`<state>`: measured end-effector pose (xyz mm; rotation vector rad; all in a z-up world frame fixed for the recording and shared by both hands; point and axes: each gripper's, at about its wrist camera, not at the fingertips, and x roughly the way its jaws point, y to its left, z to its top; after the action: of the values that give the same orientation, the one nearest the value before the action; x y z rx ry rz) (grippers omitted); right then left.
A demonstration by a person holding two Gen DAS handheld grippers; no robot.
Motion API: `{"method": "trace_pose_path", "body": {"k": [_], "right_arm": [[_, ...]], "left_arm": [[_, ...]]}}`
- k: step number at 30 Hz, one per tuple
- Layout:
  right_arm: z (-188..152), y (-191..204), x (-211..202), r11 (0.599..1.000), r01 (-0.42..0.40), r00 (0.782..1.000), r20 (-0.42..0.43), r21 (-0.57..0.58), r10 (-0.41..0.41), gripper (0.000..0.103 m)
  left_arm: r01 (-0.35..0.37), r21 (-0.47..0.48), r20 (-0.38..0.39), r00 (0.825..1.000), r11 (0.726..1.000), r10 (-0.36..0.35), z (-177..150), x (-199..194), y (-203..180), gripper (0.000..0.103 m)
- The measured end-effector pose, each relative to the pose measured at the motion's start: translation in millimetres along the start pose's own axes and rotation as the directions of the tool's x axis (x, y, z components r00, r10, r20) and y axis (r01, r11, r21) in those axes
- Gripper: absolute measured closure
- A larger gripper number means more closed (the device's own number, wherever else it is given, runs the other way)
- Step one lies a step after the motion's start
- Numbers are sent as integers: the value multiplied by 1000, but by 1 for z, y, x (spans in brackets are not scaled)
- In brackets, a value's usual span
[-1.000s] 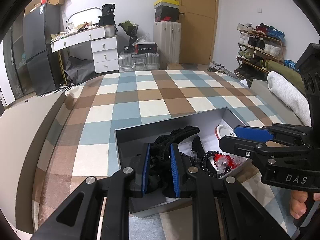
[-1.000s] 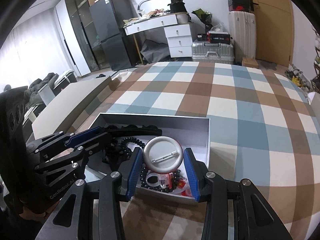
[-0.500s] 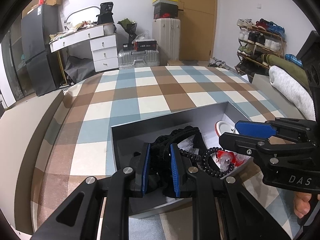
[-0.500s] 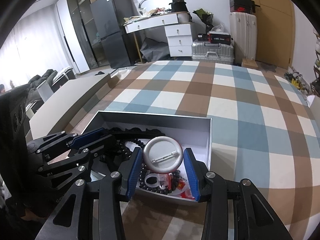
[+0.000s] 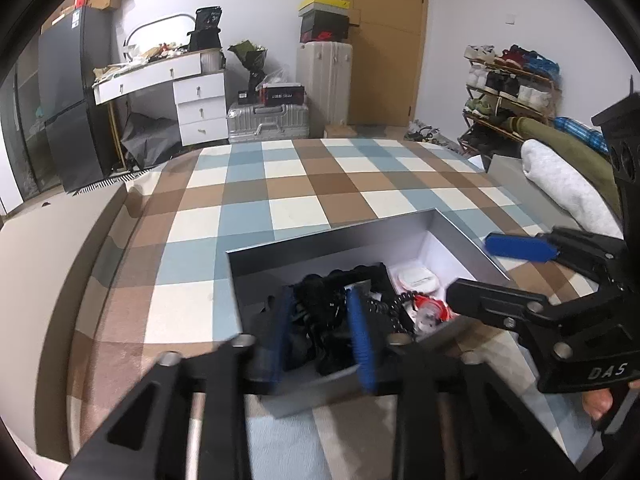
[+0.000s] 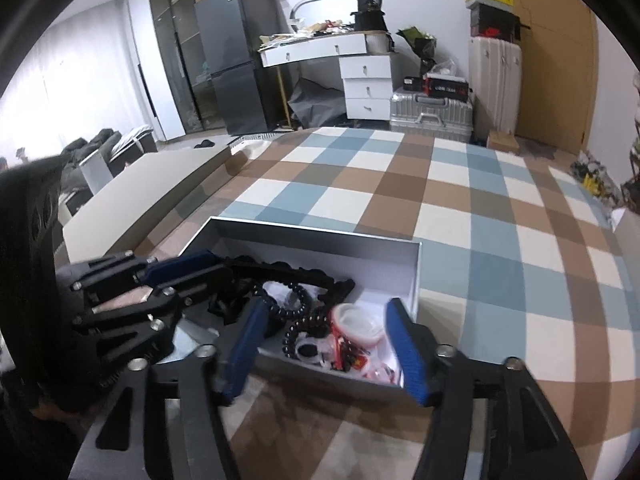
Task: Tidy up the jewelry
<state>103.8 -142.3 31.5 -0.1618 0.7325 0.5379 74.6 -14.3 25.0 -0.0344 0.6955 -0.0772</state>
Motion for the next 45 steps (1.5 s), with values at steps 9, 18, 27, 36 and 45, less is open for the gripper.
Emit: {"method": "trace_pose_path", "body": {"k": [9,18,27,36,45], "right_arm": [[-17,-9,-33,999,47,996,77,12,-48,0],[-33,-17,-53,999,8,981,194,43,-17,0],[-39,-7,-56,1000,1,960,279,-6,1,0],[-46,-2,-50,999,11,960,279,-30,-2,0],[-54,0,-44,999,28,957,289,-34,-17,0]], "left_arm": [[-1,-17,62,998,1000,2,-20,-31,4,7],[-43,8,147,988,999,41,-30,-36,0,1],[-32,8,183,983,999,31,-34,-36,3,1],[-28,0,169,985,1000,28,-39,-32,4,1],[-18,5,178,984,1000,17,-39,-32,3,1]]}}
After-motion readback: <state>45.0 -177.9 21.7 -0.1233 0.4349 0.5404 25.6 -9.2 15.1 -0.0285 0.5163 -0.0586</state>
